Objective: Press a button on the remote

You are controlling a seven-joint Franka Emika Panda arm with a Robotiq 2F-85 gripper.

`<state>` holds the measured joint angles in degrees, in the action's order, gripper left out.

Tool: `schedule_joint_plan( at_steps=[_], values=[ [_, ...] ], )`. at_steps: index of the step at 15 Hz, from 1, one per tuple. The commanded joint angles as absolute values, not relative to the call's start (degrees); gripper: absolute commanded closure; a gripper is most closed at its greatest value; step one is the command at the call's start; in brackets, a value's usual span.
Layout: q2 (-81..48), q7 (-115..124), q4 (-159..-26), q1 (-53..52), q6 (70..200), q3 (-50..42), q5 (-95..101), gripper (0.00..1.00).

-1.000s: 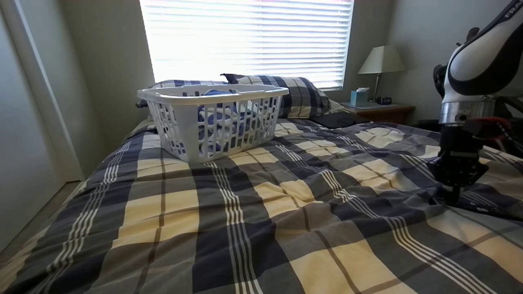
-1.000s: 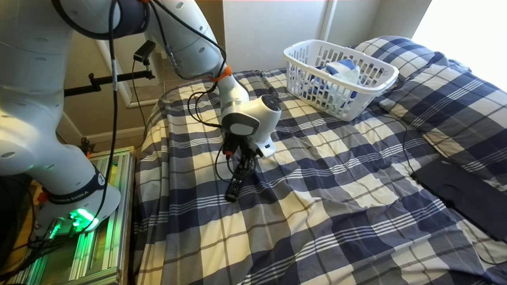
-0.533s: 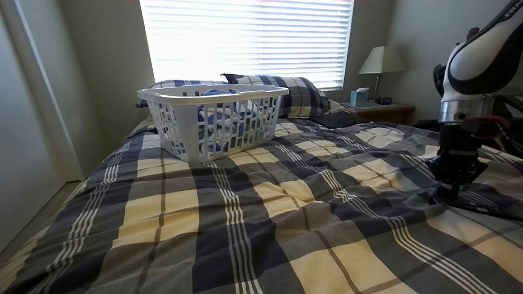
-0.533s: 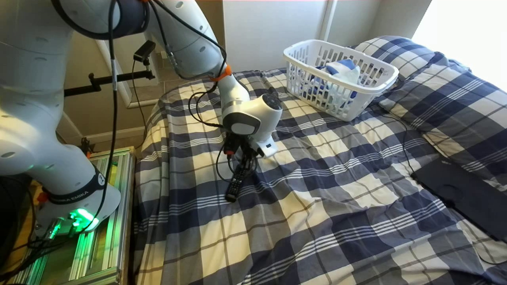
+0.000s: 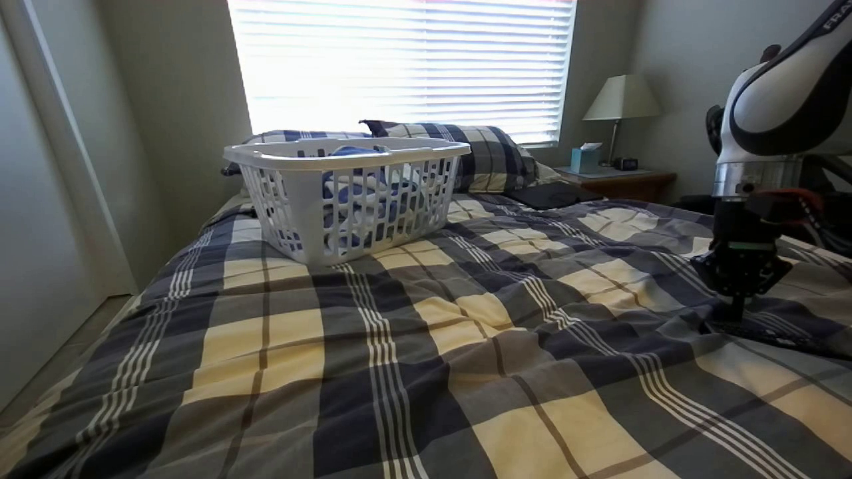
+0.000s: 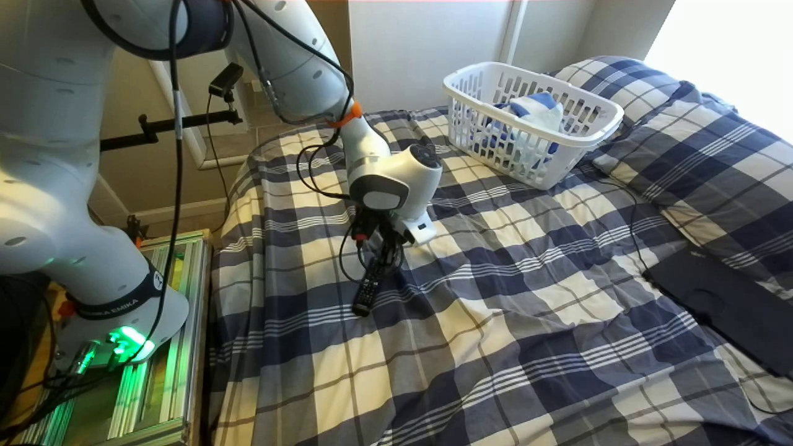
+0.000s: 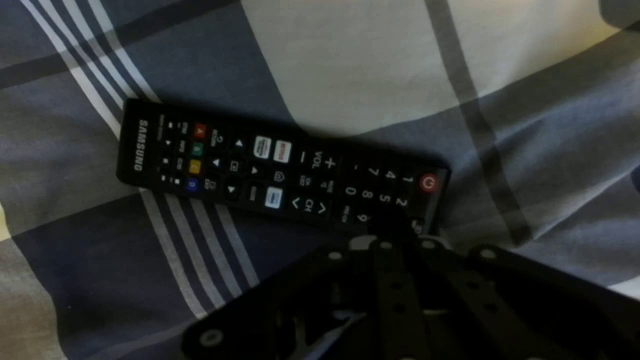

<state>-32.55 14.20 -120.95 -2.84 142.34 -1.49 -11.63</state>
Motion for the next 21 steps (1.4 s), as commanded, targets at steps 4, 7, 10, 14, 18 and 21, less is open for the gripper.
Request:
schedule_joint_plan(
  at_steps=[4,7,10,14,18,21],
  values=[
    [-32.89,18.63,-120.47,-5.1,144.98,-3.19,-8.95,1.0],
    [-32.75,19.88,-120.65,-6.1,144.98,-3.82,-7.92,1.0],
    [-32.73,21.48,-120.72,-7.41,144.86,-4.85,-5.83,1.0],
    [-32.69,23.32,-120.78,-8.84,144.95,-5.82,-3.59,1.0],
    [-32.75,25.57,-120.92,-10.48,144.84,-6.66,-1.63,1.0],
    [-33.24,27.82,-120.7,-11.92,145.01,-7.52,-0.16,1.0]
  ],
)
